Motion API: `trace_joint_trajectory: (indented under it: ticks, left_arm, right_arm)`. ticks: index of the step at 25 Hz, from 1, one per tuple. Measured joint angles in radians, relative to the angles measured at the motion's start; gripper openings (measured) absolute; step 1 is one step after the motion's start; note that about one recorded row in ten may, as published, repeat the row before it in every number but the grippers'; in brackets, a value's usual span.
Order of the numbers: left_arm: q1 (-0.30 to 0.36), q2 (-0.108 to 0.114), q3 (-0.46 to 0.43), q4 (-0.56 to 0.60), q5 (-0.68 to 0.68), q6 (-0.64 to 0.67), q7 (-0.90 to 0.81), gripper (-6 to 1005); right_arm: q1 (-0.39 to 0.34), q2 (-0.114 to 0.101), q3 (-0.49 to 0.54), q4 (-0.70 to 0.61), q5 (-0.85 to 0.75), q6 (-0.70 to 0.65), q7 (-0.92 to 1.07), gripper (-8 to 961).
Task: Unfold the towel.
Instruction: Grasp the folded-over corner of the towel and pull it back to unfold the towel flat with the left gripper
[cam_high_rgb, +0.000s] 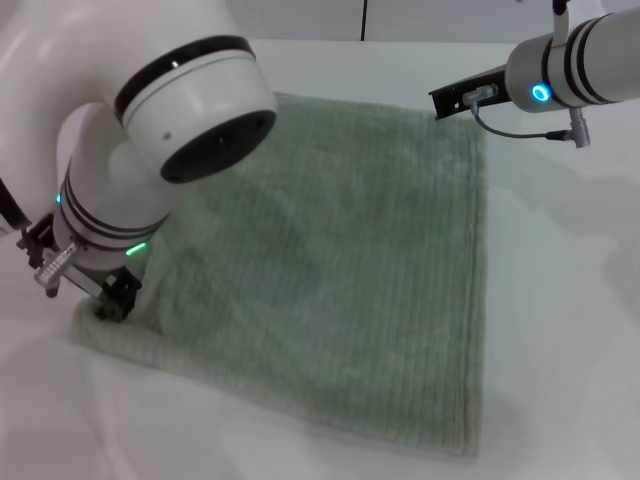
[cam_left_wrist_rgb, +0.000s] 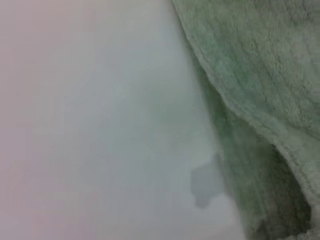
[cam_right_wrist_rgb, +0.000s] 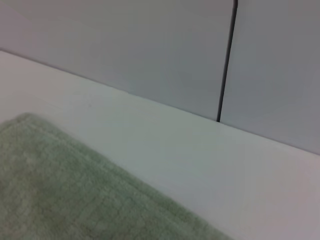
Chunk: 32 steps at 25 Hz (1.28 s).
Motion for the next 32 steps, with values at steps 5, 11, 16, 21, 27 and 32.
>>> trace_joint_trajectory:
  ticks: [5, 11, 16, 21, 27, 32]
  left_arm:
    - [0.015, -0.003, 0.008, -0.009, 0.000, -0.003, -0.026, 847]
    - [0.029, 0.005, -0.005, 0.000, 0.000, 0.092, 0.009, 847]
    - [0.026, 0.007, -0.044, 0.089, 0.000, 0.165, 0.048, 847]
    - [0.003, 0.040, -0.023, 0.169, 0.001, 0.123, -0.022, 847]
    - [0.018, 0.049, -0.008, 0.130, 0.000, 0.080, -0.058, 847]
    - [0.042, 0.025, -0.029, 0.052, 0.000, 0.093, -0.012, 847]
  right_arm:
    - [-0.002, 0.000, 0.002, 0.009, -0.004, 0.000, -0.023, 48]
    - [0.002, 0.001, -0.012, 0.026, -0.004, 0.000, -0.051, 54]
    - [-0.007, 0.002, -0.020, 0.067, -0.004, -0.004, -0.064, 59]
    - [-0.011, 0.003, -0.021, 0.079, -0.004, -0.005, -0.066, 137]
    - [-0.004, 0.003, -0.022, 0.074, -0.005, -0.009, -0.067, 252]
    - [-0.006, 0.003, -0.029, 0.074, -0.005, -0.006, -0.078, 328]
